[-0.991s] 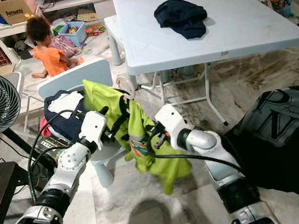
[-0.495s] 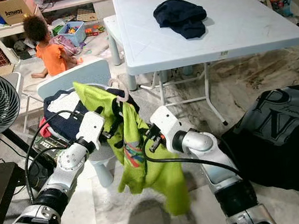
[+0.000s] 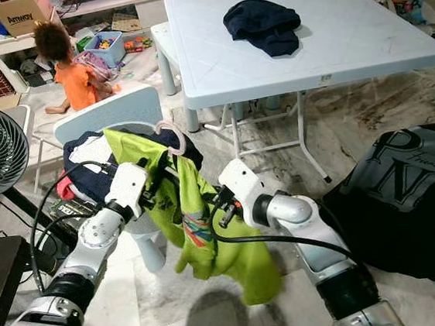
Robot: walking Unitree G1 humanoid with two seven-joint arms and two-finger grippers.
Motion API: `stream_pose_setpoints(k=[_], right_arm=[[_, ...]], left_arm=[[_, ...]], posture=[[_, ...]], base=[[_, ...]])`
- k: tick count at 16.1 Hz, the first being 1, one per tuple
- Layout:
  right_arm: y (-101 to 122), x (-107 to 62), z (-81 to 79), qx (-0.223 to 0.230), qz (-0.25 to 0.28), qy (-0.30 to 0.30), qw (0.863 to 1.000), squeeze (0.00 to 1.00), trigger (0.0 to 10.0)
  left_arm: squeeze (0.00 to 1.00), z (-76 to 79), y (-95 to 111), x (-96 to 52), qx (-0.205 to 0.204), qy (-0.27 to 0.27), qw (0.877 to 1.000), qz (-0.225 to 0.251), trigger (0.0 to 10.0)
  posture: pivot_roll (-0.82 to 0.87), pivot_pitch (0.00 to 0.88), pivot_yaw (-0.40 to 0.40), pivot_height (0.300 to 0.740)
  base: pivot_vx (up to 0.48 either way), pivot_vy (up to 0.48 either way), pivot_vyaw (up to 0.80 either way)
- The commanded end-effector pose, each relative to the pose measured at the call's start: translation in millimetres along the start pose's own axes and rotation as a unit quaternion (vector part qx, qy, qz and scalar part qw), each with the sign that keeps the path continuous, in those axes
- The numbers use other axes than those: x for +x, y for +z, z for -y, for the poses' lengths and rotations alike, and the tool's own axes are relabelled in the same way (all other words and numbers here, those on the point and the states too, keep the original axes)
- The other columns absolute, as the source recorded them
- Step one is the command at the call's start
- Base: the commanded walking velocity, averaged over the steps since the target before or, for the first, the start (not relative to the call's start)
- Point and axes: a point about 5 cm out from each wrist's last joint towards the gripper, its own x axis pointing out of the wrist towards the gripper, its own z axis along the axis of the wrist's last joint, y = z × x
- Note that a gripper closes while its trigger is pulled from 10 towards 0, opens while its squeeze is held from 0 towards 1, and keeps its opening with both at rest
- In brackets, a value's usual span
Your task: Hang hanger
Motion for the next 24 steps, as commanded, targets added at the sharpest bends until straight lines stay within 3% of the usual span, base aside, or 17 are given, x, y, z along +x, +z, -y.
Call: stream_pose_setpoints(k=[1,11,17,19,21,24], right_arm=[[12.2,-1.6,-1.4,-0.011,0.025,0.005,1.000,0.00,10.0],[-2.0,-22.1,16.2,-0.017,-0.009,-0.018,1.000,0.00,10.0],[-39.4,-60.1,36.0,-0.066,-0.102,-0.026,0.992,0.00,10.0],[-51.7,-77.3,49.6,-0.091,-0.142,-0.035,0.985,0.00,10.0],[-56.4,-93.5,57.9,-0.116,-0.164,-0.023,0.979,0.00,10.0],[-48.5,-132.6,70.6,-0.124,-0.172,0.019,0.977,0.00,10.0]], left_arm=[[0.00,-7.9,2.1,2.0,0.008,0.009,1.000,-0.002,0.0],[0.00,-26.7,-5.1,-4.5,0.021,0.047,0.998,-0.022,0.0],[0.00,-40.5,-6.7,-11.5,0.032,0.067,0.997,-0.021,0.0],[0.00,-44.1,-7.2,-12.8,0.035,0.072,0.997,-0.023,0.0],[0.00,-44.6,-8.8,-14.1,0.036,0.071,0.996,-0.028,0.0],[0.00,-46.7,-13.6,-17.5,0.041,0.066,0.996,-0.042,0.0]], posture=[[-0.07,0.000,0.027,0.740],[-0.07,0.000,0.021,0.740],[-0.07,0.000,0.020,0.740],[-0.07,0.000,0.028,0.740],[-0.07,0.000,0.033,0.740],[-0.08,0.000,0.038,0.740]], base=[[0.000,0.000,0.00],[0.000,0.000,0.00],[0.000,0.000,0.00],[0.000,0.000,0.00],[0.000,0.000,0.00],[0.000,0.000,0.00]])
